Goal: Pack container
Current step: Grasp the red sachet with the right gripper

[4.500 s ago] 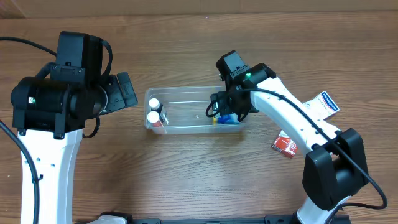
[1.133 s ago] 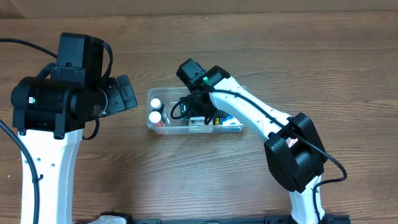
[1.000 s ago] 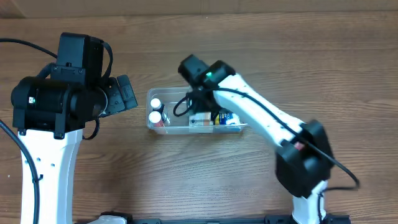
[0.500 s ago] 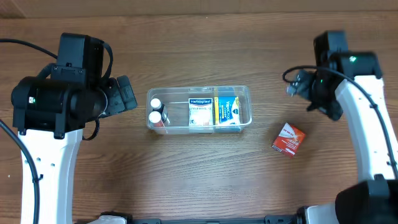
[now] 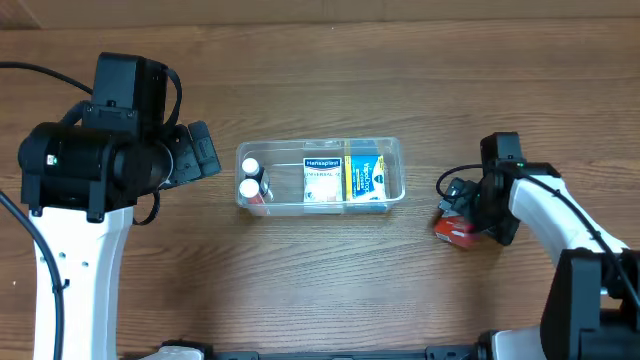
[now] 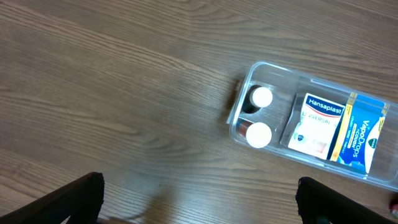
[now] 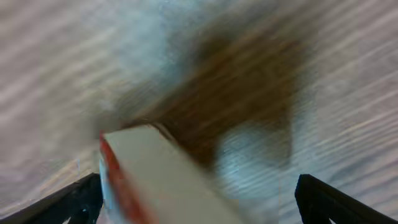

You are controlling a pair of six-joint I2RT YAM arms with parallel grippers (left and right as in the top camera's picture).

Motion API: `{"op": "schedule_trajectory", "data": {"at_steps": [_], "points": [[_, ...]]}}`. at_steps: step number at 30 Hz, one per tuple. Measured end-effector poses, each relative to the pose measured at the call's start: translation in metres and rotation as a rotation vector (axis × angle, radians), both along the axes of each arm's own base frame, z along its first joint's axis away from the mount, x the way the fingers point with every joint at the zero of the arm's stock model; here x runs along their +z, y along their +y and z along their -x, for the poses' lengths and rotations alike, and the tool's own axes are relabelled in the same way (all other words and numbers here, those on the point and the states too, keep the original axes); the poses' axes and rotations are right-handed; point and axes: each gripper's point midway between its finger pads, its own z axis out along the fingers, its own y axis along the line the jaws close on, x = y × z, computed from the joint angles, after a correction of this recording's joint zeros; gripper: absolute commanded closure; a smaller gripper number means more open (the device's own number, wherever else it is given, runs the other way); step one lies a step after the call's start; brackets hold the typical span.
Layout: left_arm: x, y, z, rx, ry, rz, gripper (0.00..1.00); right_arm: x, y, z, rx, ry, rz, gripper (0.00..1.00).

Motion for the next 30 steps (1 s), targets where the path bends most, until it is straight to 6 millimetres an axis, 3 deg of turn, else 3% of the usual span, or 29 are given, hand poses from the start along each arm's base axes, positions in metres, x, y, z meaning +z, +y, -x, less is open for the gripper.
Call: {"op": "schedule_trajectory", "data": {"at_steps": [3,9,11,12,15,24,27,29,30], "points": [[0.000,0.000,0.000,0.000,0.000,0.000,0.00,-0.010,0.000,0.011,0.001,0.031,0.000,0.00],[0.000,0.000,0.000,0.000,0.000,0.000,0.00,-0.010,0.000,0.010,0.001,0.028,0.003,0.00],[0.000,0.000,0.000,0.000,0.000,0.000,0.00,-0.010,0.000,0.010,0.001,0.028,0.002,0.05],[0.000,0.000,0.000,0.000,0.000,0.000,0.00,-0.010,0.000,0.010,0.001,0.027,0.003,0.16],[0.000,0.000,0.000,0.000,0.000,0.000,0.00,-0.010,0.000,0.010,0.006,0.028,0.001,0.29],[0.000,0.000,0.000,0.000,0.000,0.000,0.00,-0.009,0.003,0.011,0.005,0.034,-0.020,0.30],[0.000,0.000,0.000,0.000,-0.001,0.000,0.00,0.009,0.011,0.013,0.005,0.095,-0.064,0.30],[0.000,0.000,0.000,0.000,-0.001,0.000,0.00,0.043,0.014,-0.011,0.014,0.065,-0.075,0.30],[0.000,0.000,0.000,0.000,0.000,0.000,0.00,0.078,0.021,-0.038,0.047,-0.006,-0.078,0.30]]}}
